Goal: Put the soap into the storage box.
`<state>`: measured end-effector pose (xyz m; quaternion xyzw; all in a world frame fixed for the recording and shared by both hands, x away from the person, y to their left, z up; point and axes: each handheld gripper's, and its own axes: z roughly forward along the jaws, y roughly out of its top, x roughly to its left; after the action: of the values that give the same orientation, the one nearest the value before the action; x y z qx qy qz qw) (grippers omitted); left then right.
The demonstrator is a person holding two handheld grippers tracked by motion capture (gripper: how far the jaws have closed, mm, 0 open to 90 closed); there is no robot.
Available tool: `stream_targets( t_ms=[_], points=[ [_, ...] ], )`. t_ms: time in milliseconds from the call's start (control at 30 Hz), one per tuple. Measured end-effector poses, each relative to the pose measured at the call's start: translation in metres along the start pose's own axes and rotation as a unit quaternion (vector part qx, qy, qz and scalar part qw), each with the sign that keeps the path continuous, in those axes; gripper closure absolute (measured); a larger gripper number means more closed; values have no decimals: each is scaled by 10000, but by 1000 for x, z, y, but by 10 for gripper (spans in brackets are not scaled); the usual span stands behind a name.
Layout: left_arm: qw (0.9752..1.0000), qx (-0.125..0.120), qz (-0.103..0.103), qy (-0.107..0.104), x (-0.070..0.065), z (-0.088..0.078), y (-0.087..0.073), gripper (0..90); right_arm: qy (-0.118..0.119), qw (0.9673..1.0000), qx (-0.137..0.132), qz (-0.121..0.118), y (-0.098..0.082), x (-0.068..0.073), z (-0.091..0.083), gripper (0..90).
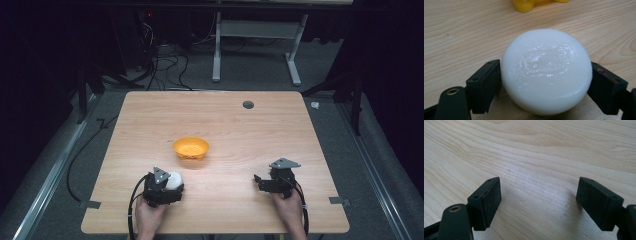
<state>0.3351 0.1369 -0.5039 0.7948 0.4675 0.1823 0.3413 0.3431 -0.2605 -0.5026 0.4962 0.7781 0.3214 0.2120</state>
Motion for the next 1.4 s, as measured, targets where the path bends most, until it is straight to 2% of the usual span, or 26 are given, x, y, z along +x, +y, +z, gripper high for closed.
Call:
stream_targets(
  t_ms=[200,600,800,967,1400],
  points=[
    [10000,-24,51,36,-1,0,0,227,-2,10000,1,1,0,0,0,210],
    [9998,37,170,58,-3,-1,2,233,-1,10000,0,4,0,0,0,210],
    [9998,-32,187,-99,-2,-7,6,233,0,10000,-1,3,0,0,0,210],
    [9993,-95,286,-220,-4,-13,11,234,0,10000,-1,2,0,0,0,210],
    [9981,-288,293,-458,-6,-25,25,234,3,10000,-2,5,0,0,0,210]
  ],
)
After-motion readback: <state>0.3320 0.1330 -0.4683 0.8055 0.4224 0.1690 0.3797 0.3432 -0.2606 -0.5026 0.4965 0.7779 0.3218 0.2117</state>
